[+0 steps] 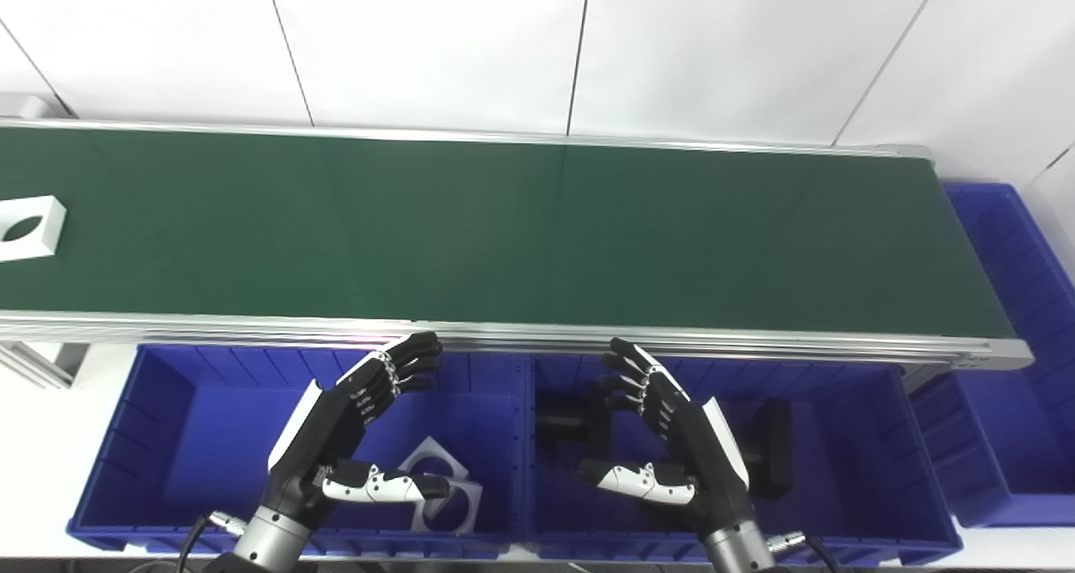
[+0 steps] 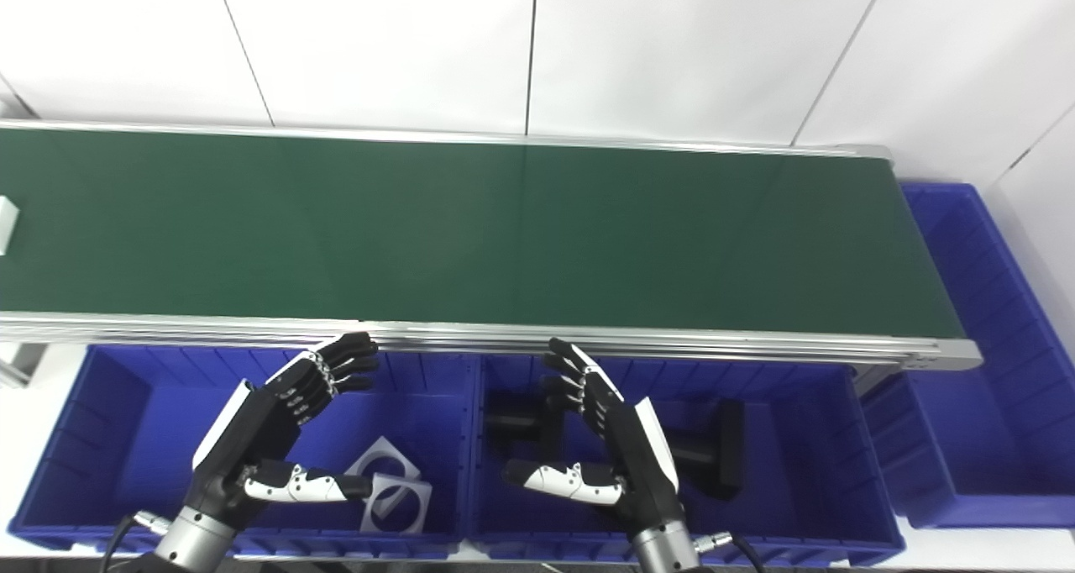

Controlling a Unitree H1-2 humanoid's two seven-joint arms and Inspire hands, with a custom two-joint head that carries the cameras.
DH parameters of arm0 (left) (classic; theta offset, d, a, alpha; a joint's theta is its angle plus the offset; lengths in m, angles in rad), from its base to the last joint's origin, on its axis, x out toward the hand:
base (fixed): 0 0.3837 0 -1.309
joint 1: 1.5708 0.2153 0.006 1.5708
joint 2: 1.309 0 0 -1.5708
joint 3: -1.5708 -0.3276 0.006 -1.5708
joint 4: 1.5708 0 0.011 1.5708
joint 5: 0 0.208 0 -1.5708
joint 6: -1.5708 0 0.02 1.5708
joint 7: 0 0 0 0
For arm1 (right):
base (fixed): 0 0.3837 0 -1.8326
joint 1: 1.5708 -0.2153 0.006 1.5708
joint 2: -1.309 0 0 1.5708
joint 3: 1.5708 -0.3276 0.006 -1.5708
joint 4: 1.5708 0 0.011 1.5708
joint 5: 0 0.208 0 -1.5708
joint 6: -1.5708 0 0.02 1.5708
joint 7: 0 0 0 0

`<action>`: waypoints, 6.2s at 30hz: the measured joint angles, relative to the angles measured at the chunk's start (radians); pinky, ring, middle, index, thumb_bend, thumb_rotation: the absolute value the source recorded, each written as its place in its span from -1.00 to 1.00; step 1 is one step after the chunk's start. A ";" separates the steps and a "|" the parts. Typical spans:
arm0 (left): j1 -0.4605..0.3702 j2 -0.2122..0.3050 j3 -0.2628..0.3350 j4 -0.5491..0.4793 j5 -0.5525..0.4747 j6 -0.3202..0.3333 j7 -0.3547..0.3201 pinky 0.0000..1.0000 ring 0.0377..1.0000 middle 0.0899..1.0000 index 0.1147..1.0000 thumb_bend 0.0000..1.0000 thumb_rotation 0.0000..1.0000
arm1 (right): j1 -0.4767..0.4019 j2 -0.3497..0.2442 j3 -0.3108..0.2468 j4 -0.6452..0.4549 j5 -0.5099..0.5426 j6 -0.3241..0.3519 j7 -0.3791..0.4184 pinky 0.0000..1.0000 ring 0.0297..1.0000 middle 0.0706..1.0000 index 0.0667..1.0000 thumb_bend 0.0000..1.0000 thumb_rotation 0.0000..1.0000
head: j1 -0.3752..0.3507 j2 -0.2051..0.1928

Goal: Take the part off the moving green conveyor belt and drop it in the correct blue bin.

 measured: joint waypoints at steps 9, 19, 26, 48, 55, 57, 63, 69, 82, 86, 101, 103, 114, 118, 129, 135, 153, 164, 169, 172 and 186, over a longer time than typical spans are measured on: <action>-0.003 0.000 0.002 0.000 0.000 -0.007 0.001 0.53 0.60 0.64 0.63 0.70 -0.82 | -0.001 0.003 -0.001 0.003 0.000 -0.005 0.000 0.47 0.60 0.69 0.77 0.63 -0.48 | 0.002 -0.005; -0.003 0.000 0.002 -0.002 0.001 -0.007 0.002 0.53 0.60 0.65 0.63 0.69 -0.84 | -0.001 0.003 -0.002 0.004 0.000 -0.005 0.000 0.47 0.60 0.69 0.77 0.62 -0.50 | 0.002 -0.005; -0.003 0.000 0.001 -0.001 0.000 -0.008 0.000 0.55 0.61 0.65 0.63 0.69 -0.85 | -0.001 0.003 -0.002 0.004 0.002 -0.005 0.000 0.47 0.60 0.68 0.77 0.61 -0.50 | -0.002 -0.006; -0.010 -0.038 -0.014 0.012 0.050 -0.028 0.027 0.51 0.59 0.63 0.60 0.72 -0.77 | -0.003 -0.032 -0.027 0.037 0.057 -0.062 0.013 0.53 0.64 0.69 0.79 0.50 -0.61 | 0.315 -0.099; -0.005 -0.090 -0.054 0.026 0.113 -0.042 0.054 0.51 0.59 0.64 0.59 0.71 -0.78 | 0.004 -0.059 -0.044 0.035 0.089 -0.063 0.017 0.56 0.65 0.71 0.82 0.36 -0.84 | 0.373 -0.156; -0.003 -0.096 -0.054 0.041 0.114 -0.052 0.063 0.51 0.59 0.64 0.58 0.71 -0.80 | 0.004 -0.058 -0.043 0.035 0.090 -0.064 0.024 0.56 0.65 0.71 0.82 0.34 -0.88 | 0.373 -0.160; 0.001 -0.097 -0.056 0.053 0.114 -0.078 0.070 0.52 0.60 0.64 0.59 0.69 -0.82 | 0.005 -0.060 -0.044 0.035 0.089 -0.064 0.029 0.55 0.64 0.70 0.80 0.37 -0.91 | 0.348 -0.173; 0.002 -0.095 -0.056 0.091 0.114 -0.105 0.070 0.51 0.60 0.65 0.58 0.70 -0.81 | 0.009 -0.059 -0.044 0.037 0.084 -0.068 0.028 0.50 0.61 0.67 0.76 0.45 -0.89 | 0.328 -0.212; 0.000 -0.095 -0.054 0.121 0.113 -0.112 0.071 0.44 0.57 0.62 0.55 0.77 -0.80 | 0.007 -0.052 -0.045 0.085 0.070 -0.121 0.022 0.46 0.58 0.64 0.73 0.50 -0.99 | 0.311 -0.290; -0.002 -0.095 -0.054 0.138 0.113 -0.114 0.071 0.43 0.56 0.62 0.54 0.78 -0.81 | 0.003 -0.051 -0.045 0.107 0.070 -0.143 0.022 0.46 0.57 0.63 0.73 0.51 -0.98 | 0.314 -0.298; -0.013 -0.091 -0.054 0.153 0.113 -0.115 0.071 0.38 0.53 0.59 0.51 0.81 -0.78 | -0.004 -0.044 -0.049 0.143 0.066 -0.180 0.008 0.42 0.55 0.61 0.73 0.54 -1.00 | 0.311 -0.341; -0.015 -0.091 -0.054 0.153 0.113 -0.115 0.071 0.38 0.53 0.59 0.51 0.81 -0.80 | -0.006 -0.044 -0.049 0.146 0.066 -0.180 0.007 0.42 0.54 0.61 0.73 0.54 -1.00 | 0.311 -0.341; -0.027 -0.084 -0.055 0.145 0.134 -0.115 0.077 0.36 0.51 0.59 0.51 0.78 -0.81 | -0.019 -0.044 -0.048 0.166 0.065 -0.181 0.006 0.40 0.53 0.59 0.71 0.58 -1.00 | 0.305 -0.354; -0.038 -0.083 -0.058 0.130 0.135 -0.115 0.084 0.36 0.52 0.60 0.51 0.77 -0.83 | -0.023 -0.043 -0.048 0.166 0.052 -0.181 0.005 0.39 0.53 0.59 0.69 0.60 -1.00 | 0.301 -0.353; -0.100 -0.084 -0.047 -0.008 0.136 -0.108 0.098 0.38 0.55 0.58 0.51 0.86 -0.68 | -0.024 -0.042 -0.049 0.163 0.019 -0.181 -0.003 0.30 0.47 0.54 0.62 0.65 -1.00 | 0.264 -0.345; -0.144 -0.085 -0.016 -0.041 0.179 -0.098 0.130 0.52 0.63 0.62 0.55 0.81 -0.64 | -0.032 -0.039 -0.049 0.157 0.002 -0.181 -0.022 0.24 0.43 0.50 0.59 0.67 -1.00 | 0.245 -0.342; -0.288 -0.082 0.093 -0.037 0.335 -0.008 0.222 0.72 0.79 0.80 0.69 0.50 -0.57 | -0.035 -0.041 -0.044 0.156 -0.001 -0.182 -0.038 0.21 0.40 0.48 0.55 0.72 -0.98 | 0.241 -0.345; -0.382 -0.009 0.171 0.025 0.487 0.107 0.311 0.83 0.86 0.83 0.67 0.55 -0.62 | -0.035 -0.045 -0.039 0.158 0.000 -0.182 -0.044 0.20 0.40 0.47 0.54 0.74 -0.95 | 0.238 -0.347; -0.430 0.015 0.170 0.079 0.532 0.143 0.329 0.79 0.86 0.86 0.69 0.59 -0.66 | -0.035 -0.046 -0.038 0.158 -0.001 -0.182 -0.049 0.21 0.40 0.47 0.54 0.74 -0.93 | 0.238 -0.347; -0.455 0.031 0.166 0.100 0.568 0.159 0.338 0.76 0.86 0.88 0.72 0.59 -0.68 | -0.035 -0.046 -0.038 0.157 -0.002 -0.182 -0.056 0.20 0.39 0.47 0.54 0.74 -0.93 | 0.238 -0.347; -0.516 0.122 0.112 0.141 0.731 0.353 0.339 0.88 0.95 0.95 0.82 0.61 -0.99 | -0.036 -0.051 -0.023 0.159 -0.003 -0.182 -0.069 0.19 0.38 0.46 0.53 0.74 -0.93 | 0.238 -0.353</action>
